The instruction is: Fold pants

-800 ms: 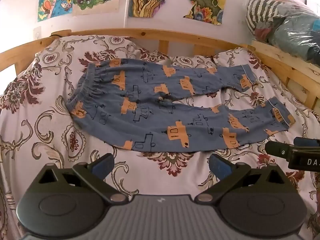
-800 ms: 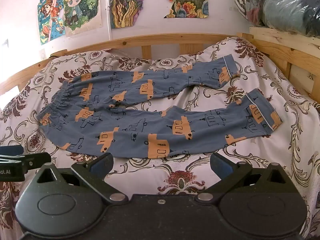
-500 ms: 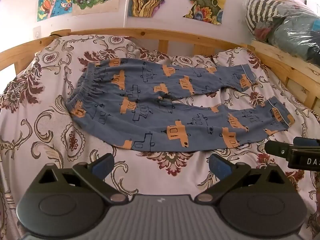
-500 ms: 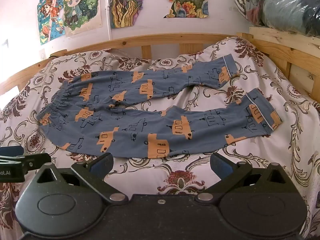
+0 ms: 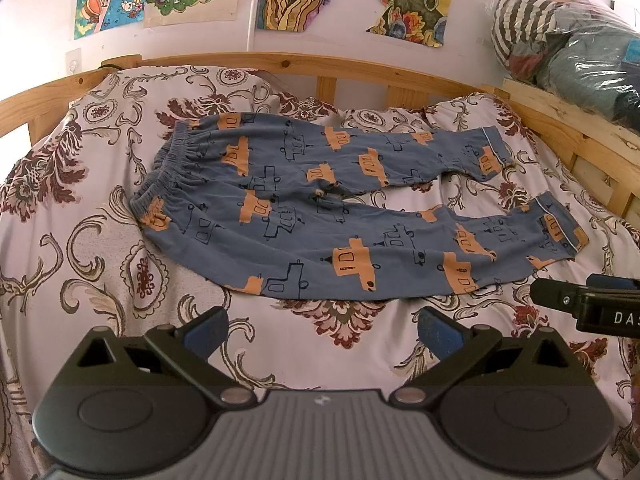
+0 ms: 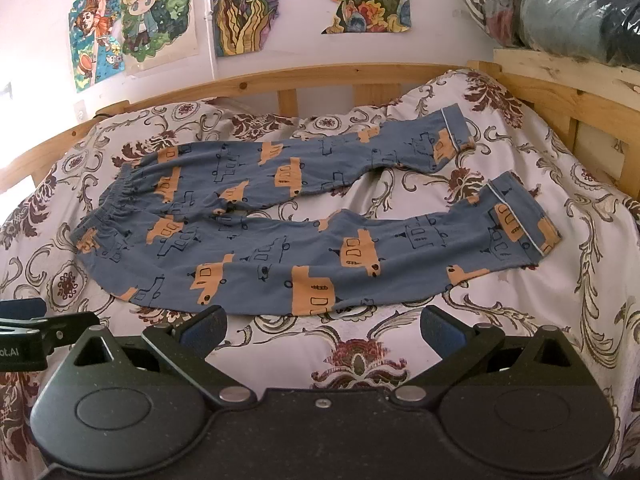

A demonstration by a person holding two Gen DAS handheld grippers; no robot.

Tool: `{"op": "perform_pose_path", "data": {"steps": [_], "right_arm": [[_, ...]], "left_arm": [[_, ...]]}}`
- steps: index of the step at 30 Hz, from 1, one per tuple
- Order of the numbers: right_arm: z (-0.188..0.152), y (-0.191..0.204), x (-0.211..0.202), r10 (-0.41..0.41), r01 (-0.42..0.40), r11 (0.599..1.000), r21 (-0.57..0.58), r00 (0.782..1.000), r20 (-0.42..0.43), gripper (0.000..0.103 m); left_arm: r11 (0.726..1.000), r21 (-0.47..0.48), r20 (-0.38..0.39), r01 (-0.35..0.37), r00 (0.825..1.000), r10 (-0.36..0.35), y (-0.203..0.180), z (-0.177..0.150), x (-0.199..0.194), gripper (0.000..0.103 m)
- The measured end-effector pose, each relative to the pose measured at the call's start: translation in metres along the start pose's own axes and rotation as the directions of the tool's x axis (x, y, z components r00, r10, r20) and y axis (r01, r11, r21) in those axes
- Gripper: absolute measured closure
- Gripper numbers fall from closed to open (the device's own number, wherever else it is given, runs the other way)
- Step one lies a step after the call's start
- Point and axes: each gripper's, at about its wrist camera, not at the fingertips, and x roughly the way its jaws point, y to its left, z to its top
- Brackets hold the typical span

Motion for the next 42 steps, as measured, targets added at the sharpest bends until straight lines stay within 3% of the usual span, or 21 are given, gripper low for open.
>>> {"op": "perform_pose_path", "data": {"steps": [42], "right_arm": [[-0.0005,-0.0004,0.0002,-0.008,0.008,1.0,0.007,1.0,-0.001,0.001]], "left_arm": [[1.0,-0.023,-0.008,0.001,1.0,-0.002,0.0035,-0.0002,0.0024,0.0]]}}
